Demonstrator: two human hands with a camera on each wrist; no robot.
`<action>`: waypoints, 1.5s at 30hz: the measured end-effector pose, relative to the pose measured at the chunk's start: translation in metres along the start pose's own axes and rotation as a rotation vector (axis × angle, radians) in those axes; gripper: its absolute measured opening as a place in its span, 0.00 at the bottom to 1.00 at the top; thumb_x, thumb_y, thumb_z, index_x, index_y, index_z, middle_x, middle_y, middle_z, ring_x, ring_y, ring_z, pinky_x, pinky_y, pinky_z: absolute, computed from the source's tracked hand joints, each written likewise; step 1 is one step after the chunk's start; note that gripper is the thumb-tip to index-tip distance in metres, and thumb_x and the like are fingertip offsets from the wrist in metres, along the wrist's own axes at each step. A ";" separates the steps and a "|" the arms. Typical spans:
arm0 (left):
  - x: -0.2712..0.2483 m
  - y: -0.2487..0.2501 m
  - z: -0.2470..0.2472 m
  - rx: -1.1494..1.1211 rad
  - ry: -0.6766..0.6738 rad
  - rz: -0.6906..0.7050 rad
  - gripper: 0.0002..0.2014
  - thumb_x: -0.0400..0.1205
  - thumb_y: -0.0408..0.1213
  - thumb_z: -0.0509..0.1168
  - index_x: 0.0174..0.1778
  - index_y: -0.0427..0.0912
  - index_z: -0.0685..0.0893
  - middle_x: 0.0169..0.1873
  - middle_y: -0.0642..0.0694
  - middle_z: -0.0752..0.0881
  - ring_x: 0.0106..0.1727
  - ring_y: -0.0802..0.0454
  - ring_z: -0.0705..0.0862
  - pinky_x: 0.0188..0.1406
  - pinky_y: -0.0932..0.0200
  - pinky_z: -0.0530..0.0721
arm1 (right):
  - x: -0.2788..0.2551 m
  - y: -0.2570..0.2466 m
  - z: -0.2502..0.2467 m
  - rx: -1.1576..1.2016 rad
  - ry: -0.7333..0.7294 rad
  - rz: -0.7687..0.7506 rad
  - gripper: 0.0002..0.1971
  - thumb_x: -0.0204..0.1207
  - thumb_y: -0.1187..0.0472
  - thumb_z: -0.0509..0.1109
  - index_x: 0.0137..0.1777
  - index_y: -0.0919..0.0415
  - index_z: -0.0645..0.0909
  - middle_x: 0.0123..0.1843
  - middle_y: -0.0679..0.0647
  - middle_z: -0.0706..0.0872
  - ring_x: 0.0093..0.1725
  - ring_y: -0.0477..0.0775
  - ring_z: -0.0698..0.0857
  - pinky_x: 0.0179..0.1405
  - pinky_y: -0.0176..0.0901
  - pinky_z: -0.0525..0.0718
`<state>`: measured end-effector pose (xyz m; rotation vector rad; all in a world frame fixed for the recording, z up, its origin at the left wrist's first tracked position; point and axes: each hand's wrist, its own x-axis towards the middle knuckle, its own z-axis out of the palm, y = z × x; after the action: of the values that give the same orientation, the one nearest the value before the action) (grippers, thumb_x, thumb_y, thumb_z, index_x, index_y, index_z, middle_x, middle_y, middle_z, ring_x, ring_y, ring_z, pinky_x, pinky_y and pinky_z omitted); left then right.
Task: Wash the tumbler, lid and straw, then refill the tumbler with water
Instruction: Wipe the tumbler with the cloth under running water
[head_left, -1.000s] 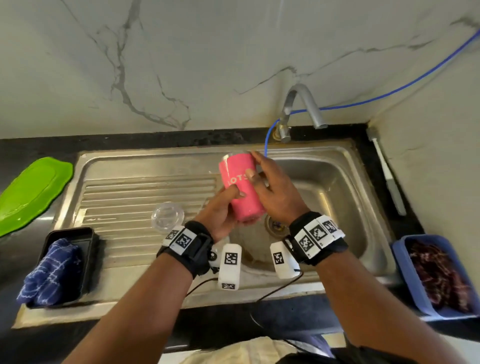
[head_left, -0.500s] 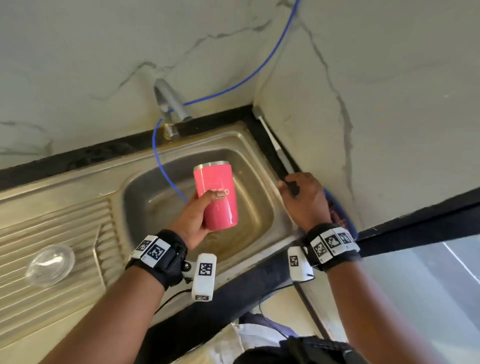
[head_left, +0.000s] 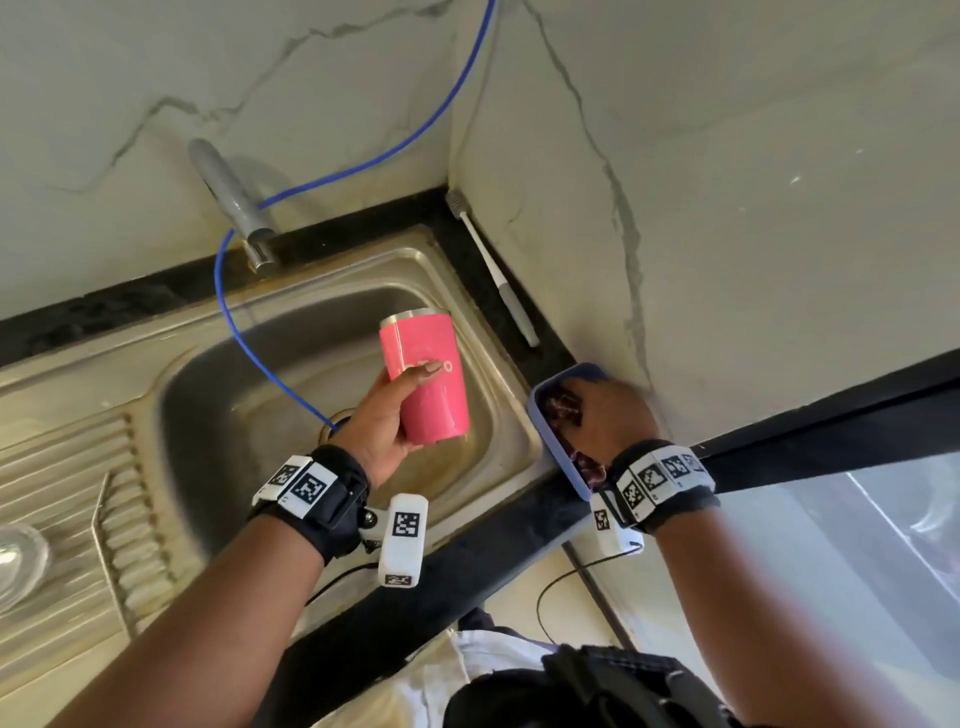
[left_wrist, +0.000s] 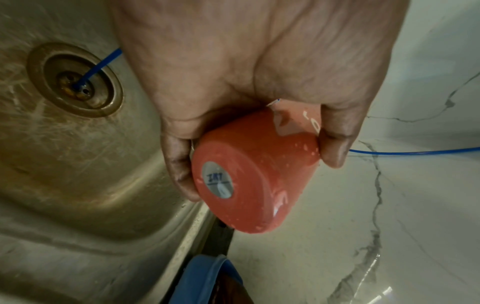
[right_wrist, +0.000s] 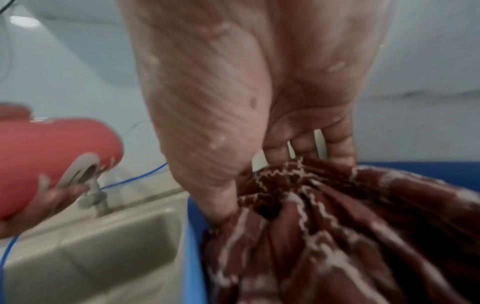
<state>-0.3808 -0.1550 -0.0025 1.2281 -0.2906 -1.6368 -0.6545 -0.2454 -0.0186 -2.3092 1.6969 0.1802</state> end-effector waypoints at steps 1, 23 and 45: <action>0.002 0.000 0.002 0.005 -0.003 0.003 0.46 0.63 0.52 0.82 0.80 0.53 0.76 0.69 0.40 0.88 0.71 0.36 0.86 0.50 0.39 0.92 | 0.001 -0.001 0.002 -0.029 -0.019 0.002 0.21 0.84 0.45 0.70 0.76 0.45 0.79 0.67 0.53 0.89 0.63 0.61 0.88 0.63 0.56 0.88; -0.003 0.047 0.007 -0.001 -0.037 0.099 0.37 0.75 0.52 0.75 0.81 0.51 0.73 0.67 0.43 0.90 0.67 0.42 0.89 0.68 0.32 0.86 | -0.014 -0.076 -0.200 0.688 0.319 -0.313 0.19 0.67 0.50 0.91 0.57 0.46 0.93 0.48 0.37 0.95 0.48 0.34 0.92 0.51 0.23 0.83; -0.043 0.088 -0.044 -0.438 0.065 0.074 0.37 0.85 0.71 0.57 0.47 0.38 0.95 0.44 0.40 0.89 0.44 0.45 0.92 0.47 0.54 0.91 | 0.006 -0.252 -0.054 0.379 0.455 -0.868 0.16 0.91 0.49 0.64 0.54 0.60 0.87 0.61 0.56 0.85 0.51 0.58 0.80 0.46 0.54 0.80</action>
<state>-0.2962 -0.1433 0.0630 0.9222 0.0633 -1.4925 -0.4162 -0.1964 0.0671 -2.6332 0.6208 -0.8034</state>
